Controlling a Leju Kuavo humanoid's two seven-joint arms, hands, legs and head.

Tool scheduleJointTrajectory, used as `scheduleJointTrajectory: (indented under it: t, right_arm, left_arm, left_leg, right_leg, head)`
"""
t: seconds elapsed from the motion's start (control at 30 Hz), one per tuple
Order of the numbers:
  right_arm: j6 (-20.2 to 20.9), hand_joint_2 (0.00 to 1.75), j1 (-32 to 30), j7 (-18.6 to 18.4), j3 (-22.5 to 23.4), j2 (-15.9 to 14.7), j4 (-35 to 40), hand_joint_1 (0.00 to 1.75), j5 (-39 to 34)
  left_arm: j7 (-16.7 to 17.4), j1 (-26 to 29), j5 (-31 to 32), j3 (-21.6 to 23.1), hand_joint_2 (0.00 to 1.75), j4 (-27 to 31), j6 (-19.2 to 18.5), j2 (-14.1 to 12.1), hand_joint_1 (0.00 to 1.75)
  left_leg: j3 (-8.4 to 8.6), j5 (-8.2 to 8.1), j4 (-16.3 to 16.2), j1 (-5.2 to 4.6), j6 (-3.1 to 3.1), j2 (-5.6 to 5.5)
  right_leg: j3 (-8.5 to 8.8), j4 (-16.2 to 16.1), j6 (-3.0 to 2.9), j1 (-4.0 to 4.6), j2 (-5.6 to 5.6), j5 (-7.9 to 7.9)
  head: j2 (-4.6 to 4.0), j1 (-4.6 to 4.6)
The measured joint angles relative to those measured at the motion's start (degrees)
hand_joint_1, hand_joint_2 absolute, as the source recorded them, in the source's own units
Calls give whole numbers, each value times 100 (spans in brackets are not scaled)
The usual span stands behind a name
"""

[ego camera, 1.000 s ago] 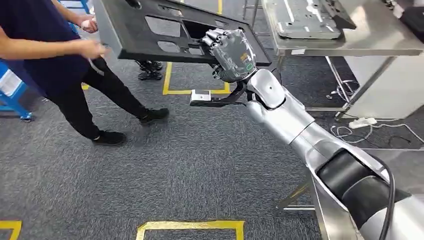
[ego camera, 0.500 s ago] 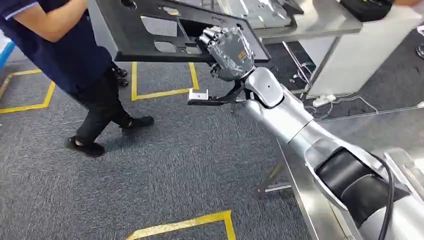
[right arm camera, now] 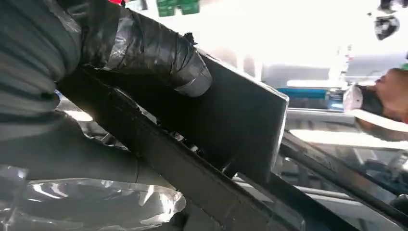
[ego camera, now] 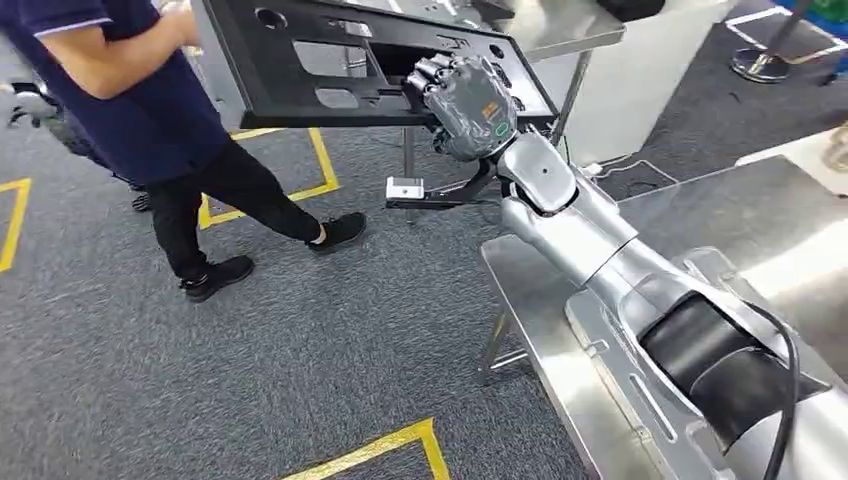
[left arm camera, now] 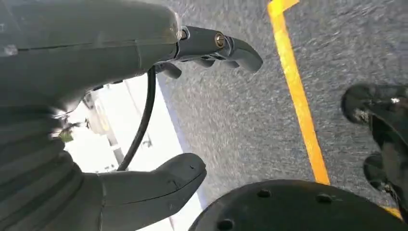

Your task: Take the parts from the cabinet and place them on the table.

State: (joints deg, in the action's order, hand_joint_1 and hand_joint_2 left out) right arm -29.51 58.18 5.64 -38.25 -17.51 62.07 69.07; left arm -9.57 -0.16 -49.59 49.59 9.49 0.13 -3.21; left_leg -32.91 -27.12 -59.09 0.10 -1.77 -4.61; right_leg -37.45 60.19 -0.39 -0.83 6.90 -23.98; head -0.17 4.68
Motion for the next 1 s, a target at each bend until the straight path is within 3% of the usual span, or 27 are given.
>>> scheduleJointTrajectory:
  t: [0.1,0.13,0.17,0.2,0.23,0.27,0.3,0.33,0.4,0.43,0.47,0.6,0.63,0.67,0.7,0.73,0.77,0.8,0.83,0.9,0.93,0.97,1.0]
  right_arm:
    - [24,175,1,-63,-13,-6,-30,175,157]
    - [57,175,13,-118,-13,-39,-57,175,266]
    - [72,175,46,-149,-26,-35,-72,175,341]
    - [83,175,79,-162,-46,-26,-92,175,396]
    - [114,175,89,-199,-72,-22,-136,175,492]
    - [173,175,91,-241,-105,-20,-186,175,582]
    - [236,175,94,-278,-140,-22,-234,175,676]
    - [320,175,103,-347,-170,-22,-282,175,788]
    - [518,175,188,-457,-230,-24,-345,175,938]
    - [648,175,267,-461,-269,-24,-395,175,960]
    - [822,175,352,-444,-312,-16,-471,175,951]
    - [1242,175,600,-431,-558,28,-746,175,885]
    - [1263,175,642,-431,-593,35,-785,175,868]
    - [1266,175,704,-433,-632,48,-824,175,842]
    - [1266,175,765,-433,-676,77,-868,175,824]
    - [1266,175,789,-431,-706,94,-892,175,818]
    - [1290,175,795,-433,-748,131,-925,175,811]
    - [1349,175,796,-437,-794,162,-955,175,807]
    - [1403,175,797,-450,-844,175,-979,175,800]
    - [1451,175,816,-470,-896,184,-1005,175,763]
    - [1451,175,844,-479,-918,184,-1021,175,730]
    - [1445,175,886,-498,-940,184,-1053,175,691]
    - [1445,175,936,-525,-955,181,-1103,175,680]
  left_arm:
    - [-2,-48,9,0,175,2,-5,0,0]
    - [-7,-55,9,0,175,0,-2,15,0]
    - [2,-54,13,2,175,0,-2,15,0]
    - [2,-44,15,2,175,0,-2,18,0]
    - [2,-29,15,4,175,0,4,18,0]
    - [2,-22,15,4,175,0,6,20,0]
    - [2,-22,15,4,175,0,11,18,0]
    - [2,-23,15,7,175,0,13,20,0]
    - [2,-30,15,9,175,0,13,37,0]
    - [2,-30,11,11,175,0,13,42,0]
    - [2,-27,-9,11,175,-2,26,33,0]
    - [17,-51,-37,11,175,-5,48,46,0]
    - [17,-60,-39,11,175,-5,50,53,0]
    - [22,-52,-44,11,175,-5,52,55,0]
    - [22,-41,-44,11,175,-5,54,57,0]
    - [20,-35,-46,11,175,-5,54,57,0]
    - [17,-35,-61,11,175,-4,54,59,0]
    - [4,-35,-83,11,175,-4,52,61,0]
    - [-2,-39,-90,11,175,-5,54,65,0]
    - [-2,-40,-105,11,175,-5,54,66,0]
    - [-2,-38,-107,11,175,-5,59,66,0]
    - [-2,-27,-111,11,175,-5,65,66,0]
    - [0,-18,-114,11,175,-4,70,66,0]
  left_leg:
    - [23,61,81,-38,-43,179]
    - [63,145,210,37,-46,298]
    - [85,182,296,14,-77,342]
    - [80,201,305,1,-107,434]
    - [61,202,293,-4,-108,505]
    - [50,196,275,-4,-109,577]
    - [33,188,253,1,-103,652]
    - [19,176,231,5,-95,719]
    - [-18,122,137,27,-49,857]
    - [-32,79,65,26,-16,914]
    - [-57,45,25,-17,24,960]
    - [-12,16,4,-40,127,1197]
    - [-36,-38,-33,-14,171,1152]
    - [-81,-185,-185,27,207,773]
    - [-242,-434,-556,53,215,589]
    - [-387,-608,-892,52,225,535]
    - [-638,-821,-1447,53,238,510]
    - [-788,-870,-1747,52,235,509]
    - [-807,-787,-1754,52,220,505]
    - [-520,-344,-1099,50,160,462]
    - [-290,-99,-601,50,123,358]
    - [-110,7,-170,52,83,42]
    - [-42,-18,-32,62,76,-2]
  right_leg:
    - [-34,-88,137,-51,194,91]
    - [-61,-35,132,-40,74,49]
    - [-132,99,145,24,-282,-105]
    - [-290,445,160,26,-489,-347]
    - [-486,912,174,9,-595,-568]
    - [-647,1304,198,-10,-631,-710]
    - [-725,1499,221,-29,-647,-736]
    - [-682,1441,249,-52,-665,-650]
    - [-219,621,304,-96,-776,-224]
    - [58,146,320,-97,-990,-67]
    - [78,85,251,-14,-1208,-211]
    - [33,53,87,-3,-941,-119]
    - [42,17,38,-51,-878,-89]
    - [34,6,-2,-57,-814,-67]
    - [21,1,-41,-55,-751,-52]
    - [14,1,-51,-49,-695,-46]
    - [9,2,-64,-33,-596,-38]
    - [9,4,-70,-15,-515,-34]
    - [10,6,-71,-6,-434,-30]
    - [11,15,-64,2,-278,-22]
    - [10,15,-54,1,-212,-16]
    - [-1,14,-32,-16,-152,-2]
    - [-32,29,6,4,-70,15]
  head:
    - [0,2]
    - [0,0]
    - [0,15]
    - [0,0]
    - [0,7]
    - [0,7]
    - [0,4]
    - [0,7]
    - [0,7]
    - [0,7]
    - [0,5]
    - [0,7]
    - [0,2]
    - [0,4]
    - [0,-2]
    - [0,4]
    - [0,2]
    - [0,2]
    - [0,4]
    - [0,2]
    - [0,2]
    - [0,4]
    - [0,7]
